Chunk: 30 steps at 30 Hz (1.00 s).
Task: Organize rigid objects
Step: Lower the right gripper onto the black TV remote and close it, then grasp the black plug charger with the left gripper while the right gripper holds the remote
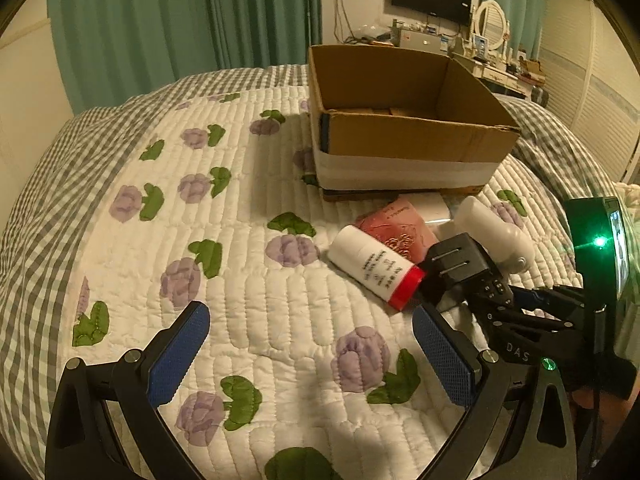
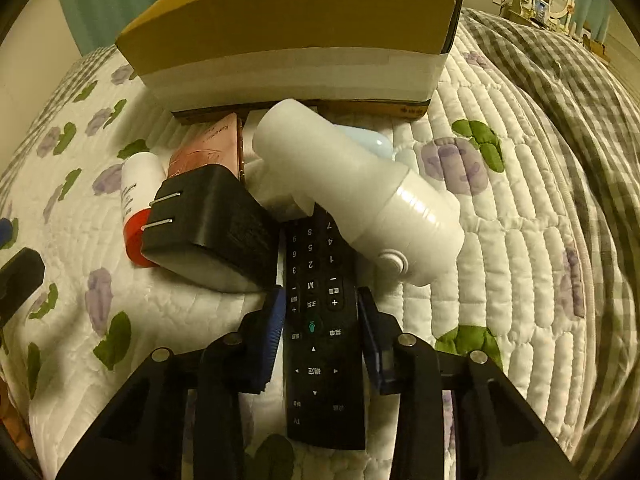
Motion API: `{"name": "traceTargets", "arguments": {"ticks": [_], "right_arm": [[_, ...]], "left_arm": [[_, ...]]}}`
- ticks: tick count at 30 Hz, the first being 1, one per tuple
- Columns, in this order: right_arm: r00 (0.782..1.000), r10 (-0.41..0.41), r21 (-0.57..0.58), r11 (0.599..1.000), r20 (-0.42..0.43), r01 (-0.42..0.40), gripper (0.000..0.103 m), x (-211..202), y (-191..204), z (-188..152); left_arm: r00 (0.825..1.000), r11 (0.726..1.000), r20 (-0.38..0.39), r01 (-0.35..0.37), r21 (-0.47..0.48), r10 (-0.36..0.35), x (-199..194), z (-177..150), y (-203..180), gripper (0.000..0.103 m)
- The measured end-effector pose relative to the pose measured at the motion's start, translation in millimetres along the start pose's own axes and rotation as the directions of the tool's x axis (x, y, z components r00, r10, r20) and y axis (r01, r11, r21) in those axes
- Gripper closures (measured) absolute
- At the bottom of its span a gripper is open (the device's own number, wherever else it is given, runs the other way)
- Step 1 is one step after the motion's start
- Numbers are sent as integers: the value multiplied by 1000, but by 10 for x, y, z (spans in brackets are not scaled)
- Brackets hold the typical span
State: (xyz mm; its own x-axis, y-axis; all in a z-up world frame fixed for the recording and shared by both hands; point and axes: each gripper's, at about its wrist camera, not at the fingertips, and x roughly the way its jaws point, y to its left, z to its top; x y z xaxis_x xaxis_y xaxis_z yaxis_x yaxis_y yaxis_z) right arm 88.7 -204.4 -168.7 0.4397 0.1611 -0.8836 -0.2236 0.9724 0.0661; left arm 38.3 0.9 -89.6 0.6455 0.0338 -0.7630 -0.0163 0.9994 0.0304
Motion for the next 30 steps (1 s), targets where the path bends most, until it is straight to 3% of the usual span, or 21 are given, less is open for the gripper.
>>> {"name": "traceTargets", "arguments": {"ticks": [5, 9, 14, 19, 24, 28, 30], "right_arm": [[989, -78, 4, 997, 129, 79, 74, -364, -35, -103], [973, -98, 35, 995, 209, 92, 84, -729, -127, -137], [966, -78, 66, 996, 246, 63, 84, -982, -285, -70], [965, -61, 75, 996, 256, 43, 84, -1104, -356, 163], [966, -107, 52, 994, 235, 98, 84, -1122, -495, 291], [967, -98, 78, 994, 234, 82, 84, -1050, -629, 308], [968, -98, 77, 994, 230, 82, 84, -1004, -664, 304]], "left_arm": [[999, 999, -14, 35, 8, -35, -42, 62, -110, 0], [997, 997, -32, 76, -13, -76, -72, 118, -216, 0], [997, 997, -43, 60, 55, -57, -70, 161, -499, 0], [994, 995, -71, 82, 61, -78, 67, 212, -763, 2], [990, 994, -108, 98, 54, -92, 330, 243, -1008, 12], [980, 992, -153, 129, 13, -126, 572, 282, -1140, 29], [980, 992, -160, 123, 21, -118, 643, 293, -1186, 43]]}}
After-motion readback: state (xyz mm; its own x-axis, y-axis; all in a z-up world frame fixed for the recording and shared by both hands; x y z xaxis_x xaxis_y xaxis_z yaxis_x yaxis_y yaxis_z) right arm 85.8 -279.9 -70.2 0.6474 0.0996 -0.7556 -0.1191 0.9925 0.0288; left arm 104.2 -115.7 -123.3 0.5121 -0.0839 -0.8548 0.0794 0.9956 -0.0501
